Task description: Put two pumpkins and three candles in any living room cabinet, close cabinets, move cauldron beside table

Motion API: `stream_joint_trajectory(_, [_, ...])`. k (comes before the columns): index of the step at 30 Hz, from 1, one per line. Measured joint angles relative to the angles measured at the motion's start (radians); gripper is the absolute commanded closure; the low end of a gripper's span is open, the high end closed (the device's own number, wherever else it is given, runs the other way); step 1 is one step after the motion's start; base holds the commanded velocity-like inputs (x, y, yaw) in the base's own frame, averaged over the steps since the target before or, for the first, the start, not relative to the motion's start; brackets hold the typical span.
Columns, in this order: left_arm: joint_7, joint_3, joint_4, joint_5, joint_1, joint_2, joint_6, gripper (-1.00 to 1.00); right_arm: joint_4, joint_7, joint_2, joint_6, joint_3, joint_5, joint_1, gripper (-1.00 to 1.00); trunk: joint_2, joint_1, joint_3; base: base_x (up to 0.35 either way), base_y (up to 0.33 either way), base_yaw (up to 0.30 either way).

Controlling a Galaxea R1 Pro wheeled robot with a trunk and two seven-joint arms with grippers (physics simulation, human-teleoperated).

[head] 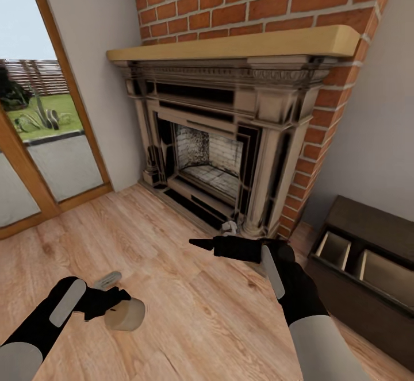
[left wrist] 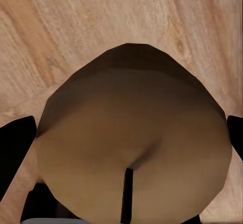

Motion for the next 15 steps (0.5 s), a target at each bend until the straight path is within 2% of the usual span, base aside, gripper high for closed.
stream_joint_trajectory(15, [0.001,0.000,0.000,-0.002,0.000,-0.004,-0.001,1.00,0.000,0.000,0.000,0.000,0.000,0.000,0.000,-1.00,0.105,-0.058,0.067,0.000,0.000,-0.208])
